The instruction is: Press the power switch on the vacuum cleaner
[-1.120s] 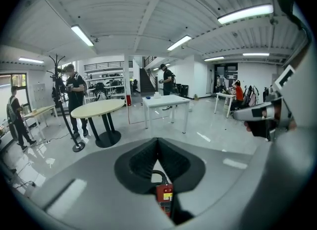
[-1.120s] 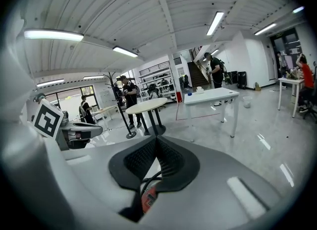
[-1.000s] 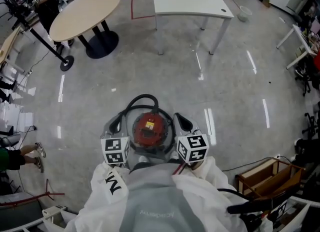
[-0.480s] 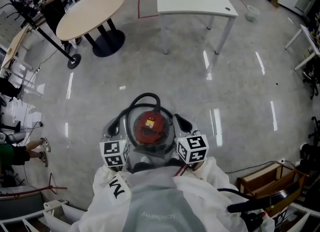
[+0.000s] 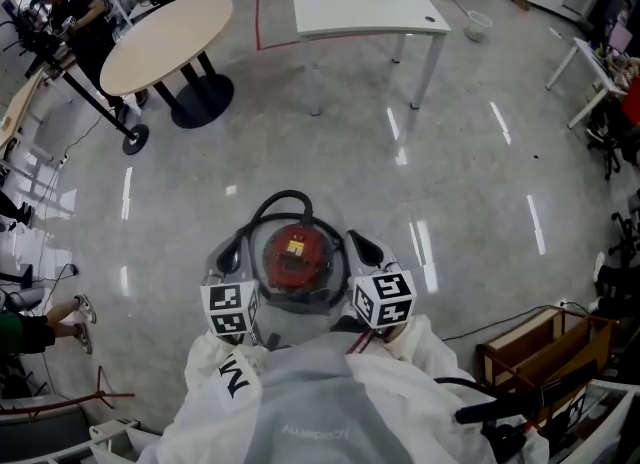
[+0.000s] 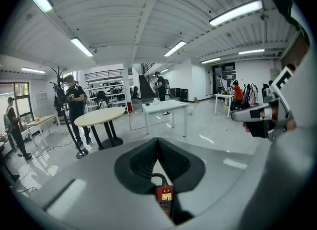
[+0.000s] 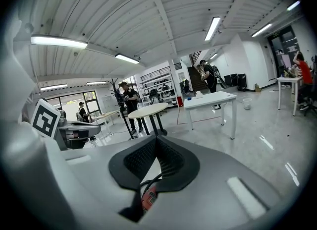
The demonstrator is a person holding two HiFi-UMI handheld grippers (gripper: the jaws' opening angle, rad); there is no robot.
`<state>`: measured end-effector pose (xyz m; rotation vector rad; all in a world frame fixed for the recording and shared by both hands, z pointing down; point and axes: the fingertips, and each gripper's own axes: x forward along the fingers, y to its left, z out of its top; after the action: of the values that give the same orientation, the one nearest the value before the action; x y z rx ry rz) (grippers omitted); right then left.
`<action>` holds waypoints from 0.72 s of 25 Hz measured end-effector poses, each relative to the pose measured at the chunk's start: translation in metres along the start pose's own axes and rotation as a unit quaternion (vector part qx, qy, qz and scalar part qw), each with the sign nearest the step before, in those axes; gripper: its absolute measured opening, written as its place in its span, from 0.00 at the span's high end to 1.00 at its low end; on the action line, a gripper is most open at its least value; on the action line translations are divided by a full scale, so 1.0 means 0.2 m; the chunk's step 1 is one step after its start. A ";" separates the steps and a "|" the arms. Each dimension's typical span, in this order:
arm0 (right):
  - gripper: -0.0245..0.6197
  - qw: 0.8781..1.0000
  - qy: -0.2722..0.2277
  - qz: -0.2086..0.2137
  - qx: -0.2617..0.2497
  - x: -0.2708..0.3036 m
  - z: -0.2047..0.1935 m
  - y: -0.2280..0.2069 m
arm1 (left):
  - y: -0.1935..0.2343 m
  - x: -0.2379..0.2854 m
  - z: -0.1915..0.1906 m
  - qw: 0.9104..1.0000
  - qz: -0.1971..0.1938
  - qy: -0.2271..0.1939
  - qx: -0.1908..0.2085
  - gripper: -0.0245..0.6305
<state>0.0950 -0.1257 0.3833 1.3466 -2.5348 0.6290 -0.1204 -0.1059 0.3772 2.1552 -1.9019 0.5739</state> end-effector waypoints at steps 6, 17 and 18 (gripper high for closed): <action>0.96 1.000 -0.003 -0.012 -0.005 -0.06 -0.10 0.23 | 0.08 -0.18 -0.14 1.000 -0.019 -0.004 0.000 0.96; 0.96 0.999 -0.008 -0.038 -0.017 -0.21 -0.27 0.64 | 0.28 -0.53 -0.39 0.999 -0.037 -0.010 -0.010 0.96; 0.96 0.999 -0.009 -0.040 -0.017 -0.23 -0.29 0.67 | 0.29 -0.56 -0.41 0.999 -0.038 -0.011 -0.012 0.96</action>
<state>0.0091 -0.0001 0.3813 1.4402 -2.4785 0.5581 -0.2000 0.0192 0.3981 2.2160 -1.8196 0.5143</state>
